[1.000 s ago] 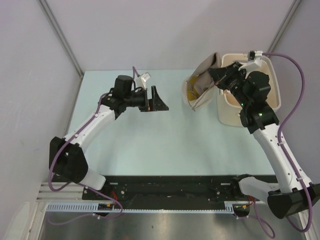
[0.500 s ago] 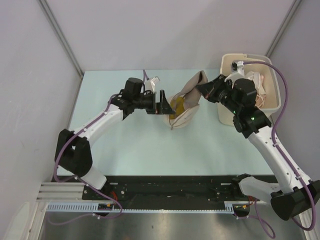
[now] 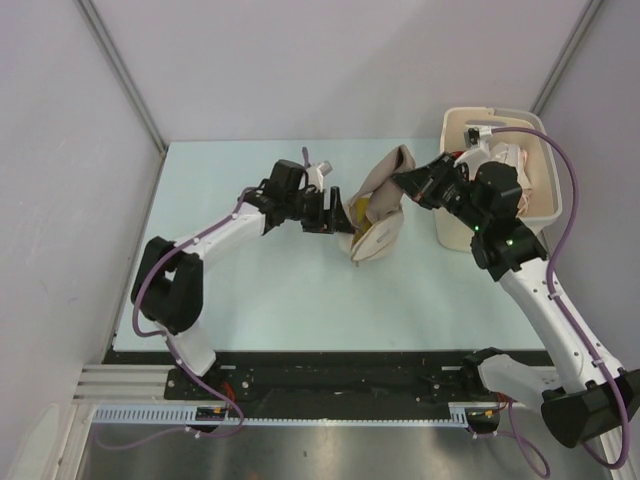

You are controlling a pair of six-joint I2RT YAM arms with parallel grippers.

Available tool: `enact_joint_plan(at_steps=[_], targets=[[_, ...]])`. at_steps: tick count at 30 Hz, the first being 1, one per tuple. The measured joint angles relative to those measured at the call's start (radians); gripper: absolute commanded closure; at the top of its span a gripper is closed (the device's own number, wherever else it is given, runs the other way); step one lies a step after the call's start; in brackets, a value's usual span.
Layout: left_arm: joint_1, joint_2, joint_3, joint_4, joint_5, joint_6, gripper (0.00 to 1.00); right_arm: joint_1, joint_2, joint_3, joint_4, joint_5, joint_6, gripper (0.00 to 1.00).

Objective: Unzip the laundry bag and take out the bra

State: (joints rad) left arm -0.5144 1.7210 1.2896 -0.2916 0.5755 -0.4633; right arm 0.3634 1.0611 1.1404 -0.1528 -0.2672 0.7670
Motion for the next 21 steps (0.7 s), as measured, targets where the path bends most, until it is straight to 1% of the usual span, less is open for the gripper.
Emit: enact_joint_plan(at_steps=[5, 7, 8, 9, 11, 12, 17, 21], targets=[[-0.018, 0.011, 0.014, 0.022, 0.000, -0.011, 0.21, 0.000, 0.000, -0.008, 0.017, -0.030, 0.015, 1.00], [-0.021, 0.011, 0.017, 0.028, -0.001, -0.016, 0.28, 0.000, 0.000, -0.013, 0.017, -0.037, 0.019, 1.00], [-0.021, 0.012, 0.019, 0.028, -0.001, -0.019, 0.34, 0.000, 0.000, -0.014, 0.018, -0.039, 0.020, 1.00], [-0.023, 0.016, 0.024, 0.029, -0.001, -0.026, 0.63, 0.000, 0.000, -0.015, 0.017, -0.040, 0.024, 1.00], [-0.023, 0.030, 0.039, 0.033, -0.006, -0.043, 0.93, 0.000, 0.000, -0.015, 0.024, -0.047, 0.028, 1.00], [-0.023, 0.042, 0.048, 0.040, -0.014, -0.044, 1.00, -0.001, 0.000, -0.015, 0.029, -0.051, 0.031, 1.00], [-0.025, 0.133, 0.093, 0.041, -0.058, -0.060, 1.00, -0.018, -0.013, -0.017, 0.070, -0.077, 0.056, 1.00], [-0.024, 0.156, 0.083, 0.020, -0.093, -0.060, 1.00, -0.084, -0.075, -0.024, 0.077, -0.094, 0.079, 1.00]])
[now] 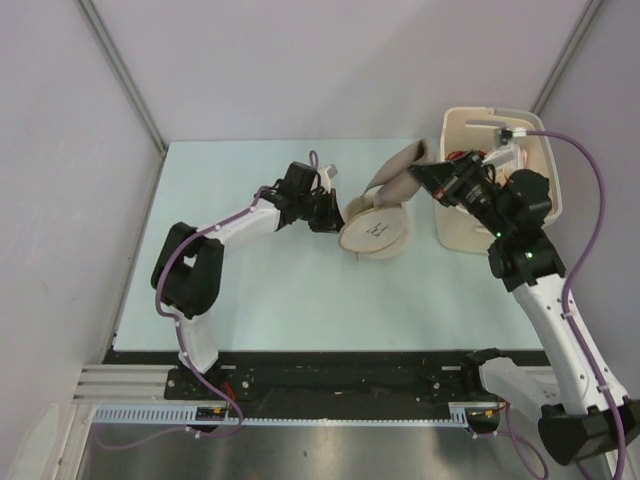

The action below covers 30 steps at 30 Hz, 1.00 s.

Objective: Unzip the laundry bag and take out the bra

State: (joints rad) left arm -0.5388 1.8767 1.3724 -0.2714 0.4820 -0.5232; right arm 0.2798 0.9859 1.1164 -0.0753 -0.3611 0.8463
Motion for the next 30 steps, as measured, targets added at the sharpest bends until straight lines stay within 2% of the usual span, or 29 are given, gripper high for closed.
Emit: enact_joint_plan(at_steps=[7, 12, 23, 27, 30], targets=[[0.011, -0.013, -0.052, -0.002, -0.015, 0.000, 1.00, -0.170, -0.149, 0.000, 0.011, 0.021, 0.034, 1.00], [0.014, -0.038, -0.070, -0.018, -0.035, 0.000, 1.00, -0.260, -0.166, 0.000, 0.041, 0.027, 0.100, 1.00], [0.021, -0.059, -0.090, -0.050, -0.061, 0.000, 1.00, -0.259, -0.069, 0.000, 0.287, 0.013, 0.247, 1.00], [0.020, -0.063, -0.090, -0.061, -0.061, 0.000, 1.00, -0.184, -0.016, 0.000, 0.397, 0.031, 0.268, 1.00], [0.017, -0.084, -0.090, -0.079, -0.061, -0.001, 0.99, -0.096, 0.040, 0.000, 0.420, 0.041, 0.259, 1.00]])
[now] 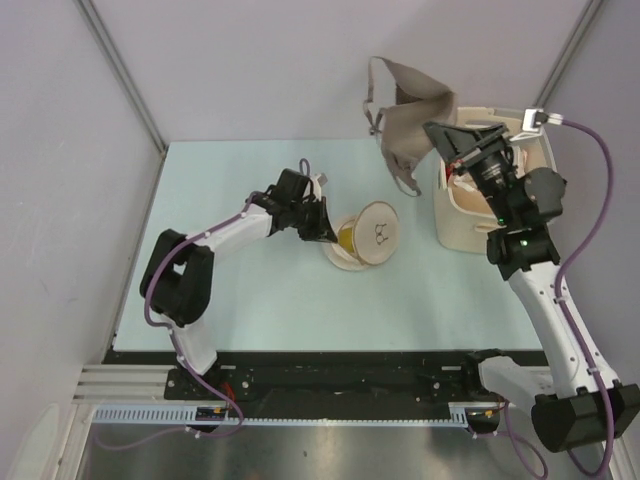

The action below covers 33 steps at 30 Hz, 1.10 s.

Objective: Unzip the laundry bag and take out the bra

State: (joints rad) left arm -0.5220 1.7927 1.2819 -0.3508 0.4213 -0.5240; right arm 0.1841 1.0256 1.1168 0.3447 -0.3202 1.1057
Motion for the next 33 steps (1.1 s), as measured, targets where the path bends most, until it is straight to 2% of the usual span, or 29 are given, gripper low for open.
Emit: enact_joint_plan(at_steps=[4, 9, 19, 25, 28, 29, 30, 32, 33], targets=[[-0.006, -0.029, 0.002, -0.011, 0.001, 0.000, 1.00, 0.049, 0.048, 0.000, 0.000, 0.010, -0.015, 1.00], [-0.010, -0.056, 0.003, -0.019, 0.003, 0.000, 1.00, 0.011, 0.043, 0.007, -0.041, 0.045, -0.070, 1.00], [-0.010, -0.066, 0.003, -0.043, 0.008, 0.002, 1.00, -0.218, 0.001, 0.097, -0.309, 0.227, -0.290, 1.00], [-0.011, -0.080, 0.002, -0.055, 0.007, 0.009, 1.00, -0.423, 0.076, 0.098, -0.393, 0.210, -0.336, 1.00], [-0.011, -0.080, 0.000, -0.055, 0.008, 0.009, 0.99, -0.472, 0.145, 0.098, -0.410, 0.199, -0.354, 1.00], [-0.011, -0.080, -0.001, -0.055, 0.008, 0.009, 1.00, -0.480, 0.166, 0.098, -0.414, 0.199, -0.362, 0.71], [-0.011, -0.081, -0.002, -0.055, 0.008, 0.009, 0.99, -0.484, 0.192, 0.098, -0.420, 0.197, -0.373, 0.51], [-0.011, -0.084, -0.004, -0.056, 0.008, 0.008, 1.00, -0.488, 0.251, 0.108, -0.446, 0.179, -0.398, 0.03], [-0.011, -0.085, -0.004, -0.056, 0.008, 0.008, 1.00, -0.488, 0.277, 0.122, -0.464, 0.172, -0.407, 0.00]])
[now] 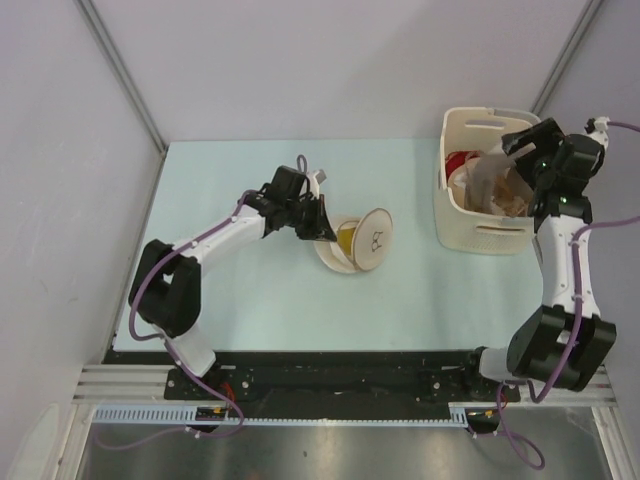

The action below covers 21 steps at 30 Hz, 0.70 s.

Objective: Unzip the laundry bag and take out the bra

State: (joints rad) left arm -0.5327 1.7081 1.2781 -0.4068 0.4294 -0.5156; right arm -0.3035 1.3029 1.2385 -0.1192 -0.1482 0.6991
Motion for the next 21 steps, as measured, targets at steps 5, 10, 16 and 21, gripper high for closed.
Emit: enact_joint_plan(at_steps=[5, 10, 16, 21], targets=[[0.000, -0.010, 0.000, 0.001, 0.003, 0.000, 0.99, 0.017, 0.075, 0.041, -0.105, -0.003, -0.058, 0.00], [0.000, -0.015, 0.000, -0.001, 0.003, 0.001, 1.00, 0.141, -0.005, 0.042, -0.164, 0.089, -0.097, 0.13], [0.000, -0.015, 0.000, -0.008, 0.003, 0.002, 1.00, 0.585, -0.079, 0.047, -0.154, 0.190, -0.146, 0.64], [0.000, -0.015, 0.000, -0.008, 0.005, 0.001, 0.99, 0.830, 0.011, 0.027, -0.128, 0.232, -0.132, 0.68]])
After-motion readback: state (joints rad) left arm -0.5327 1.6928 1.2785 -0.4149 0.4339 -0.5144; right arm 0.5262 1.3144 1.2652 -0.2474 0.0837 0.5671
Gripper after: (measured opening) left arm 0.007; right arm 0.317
